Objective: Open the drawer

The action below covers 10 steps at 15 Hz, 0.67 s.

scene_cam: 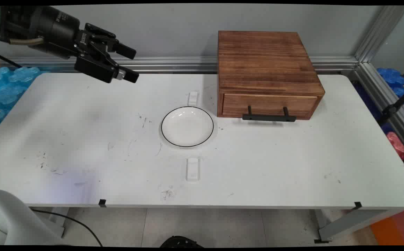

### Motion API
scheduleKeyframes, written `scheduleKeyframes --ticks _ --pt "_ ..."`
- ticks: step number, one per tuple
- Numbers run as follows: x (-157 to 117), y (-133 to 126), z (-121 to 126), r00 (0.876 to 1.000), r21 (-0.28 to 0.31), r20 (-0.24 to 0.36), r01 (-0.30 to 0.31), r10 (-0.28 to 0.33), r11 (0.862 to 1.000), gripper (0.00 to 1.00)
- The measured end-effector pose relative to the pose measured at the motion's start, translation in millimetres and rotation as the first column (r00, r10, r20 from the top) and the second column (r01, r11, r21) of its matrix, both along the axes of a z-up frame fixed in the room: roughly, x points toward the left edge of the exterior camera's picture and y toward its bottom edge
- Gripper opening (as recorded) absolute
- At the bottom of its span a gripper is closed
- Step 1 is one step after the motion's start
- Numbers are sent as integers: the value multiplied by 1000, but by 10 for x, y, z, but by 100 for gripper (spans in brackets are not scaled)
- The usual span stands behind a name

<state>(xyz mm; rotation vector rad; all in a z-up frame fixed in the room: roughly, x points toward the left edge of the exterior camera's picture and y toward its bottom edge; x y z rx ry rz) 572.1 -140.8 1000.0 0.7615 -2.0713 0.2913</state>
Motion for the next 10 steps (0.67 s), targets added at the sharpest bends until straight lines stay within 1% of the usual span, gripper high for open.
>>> scheduleKeyframes --ticks 3,5,10 --pt "-102 -55 -48 999 14 33 37 -38 999 100" --pt "-274 -162 -110 996 26 62 61 -62 998 100" --pt "-723 -511 -225 992 39 105 68 -72 997 100"
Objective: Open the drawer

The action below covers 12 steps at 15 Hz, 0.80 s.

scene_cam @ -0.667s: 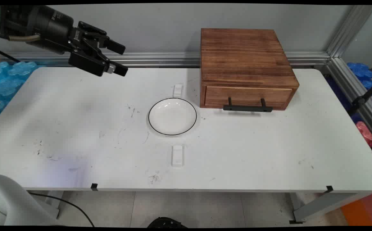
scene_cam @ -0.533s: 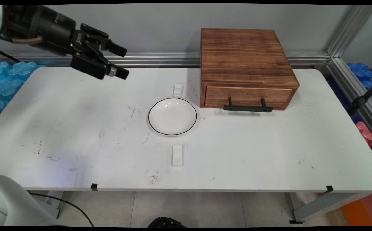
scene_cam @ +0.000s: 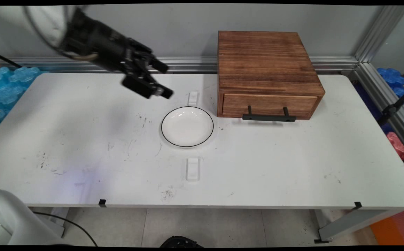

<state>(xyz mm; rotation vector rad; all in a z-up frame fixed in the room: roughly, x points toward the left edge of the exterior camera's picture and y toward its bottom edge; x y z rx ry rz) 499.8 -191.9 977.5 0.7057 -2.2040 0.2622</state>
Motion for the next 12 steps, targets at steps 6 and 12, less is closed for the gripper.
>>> scheduleKeyframes --ticks 6,12 --pt "-806 -624 -218 993 16 117 20 -22 1000 100" --pt "-1571 -1182 -520 971 16 231 67 -69 998 100"
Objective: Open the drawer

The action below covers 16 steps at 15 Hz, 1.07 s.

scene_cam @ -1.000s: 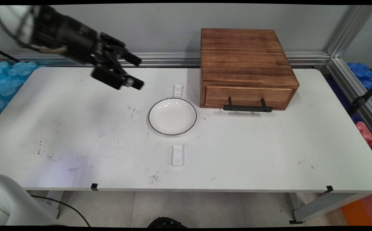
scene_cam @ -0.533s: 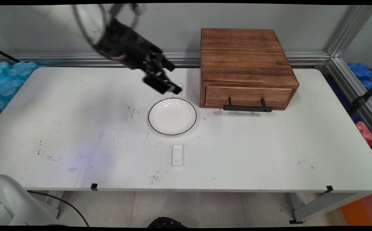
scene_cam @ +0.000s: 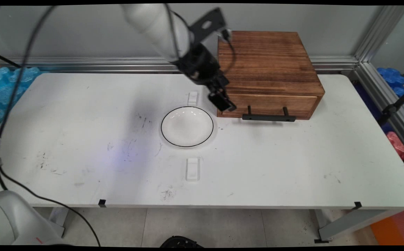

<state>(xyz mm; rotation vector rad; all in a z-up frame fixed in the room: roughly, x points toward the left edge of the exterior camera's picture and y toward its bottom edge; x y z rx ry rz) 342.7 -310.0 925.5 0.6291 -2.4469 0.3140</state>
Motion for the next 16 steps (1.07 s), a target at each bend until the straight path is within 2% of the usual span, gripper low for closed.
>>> scheduleKeyframes --ticks 4,9,16 --pt "-414 -289 -209 997 5 75 24 -24 1000 100" --pt "-921 -629 -511 985 21 166 48 -51 999 100" --pt "-1316 -867 -781 970 52 228 75 -85 996 100"
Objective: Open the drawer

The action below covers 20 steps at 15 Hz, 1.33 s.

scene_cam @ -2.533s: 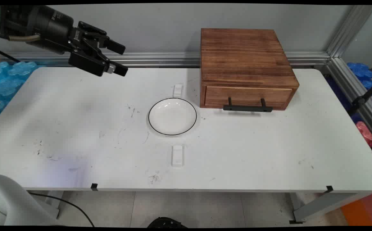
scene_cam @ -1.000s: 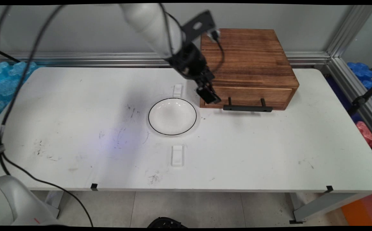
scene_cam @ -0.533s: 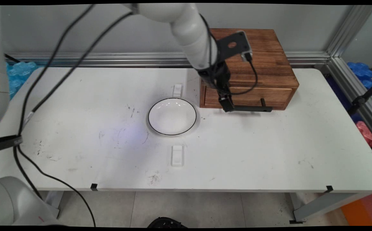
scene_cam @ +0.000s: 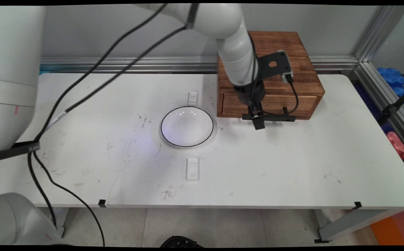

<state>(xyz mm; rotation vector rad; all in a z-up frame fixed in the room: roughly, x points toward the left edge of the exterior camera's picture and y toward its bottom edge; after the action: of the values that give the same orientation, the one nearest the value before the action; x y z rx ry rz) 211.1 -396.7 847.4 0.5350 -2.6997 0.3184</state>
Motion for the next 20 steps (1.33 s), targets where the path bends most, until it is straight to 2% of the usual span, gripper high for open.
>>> scheduleKeyframes --ticks 12,20 --pt "-466 -212 -419 997 62 75 25 -30 998 100" --pt "-679 -26 -547 996 117 86 30 -40 993 100"
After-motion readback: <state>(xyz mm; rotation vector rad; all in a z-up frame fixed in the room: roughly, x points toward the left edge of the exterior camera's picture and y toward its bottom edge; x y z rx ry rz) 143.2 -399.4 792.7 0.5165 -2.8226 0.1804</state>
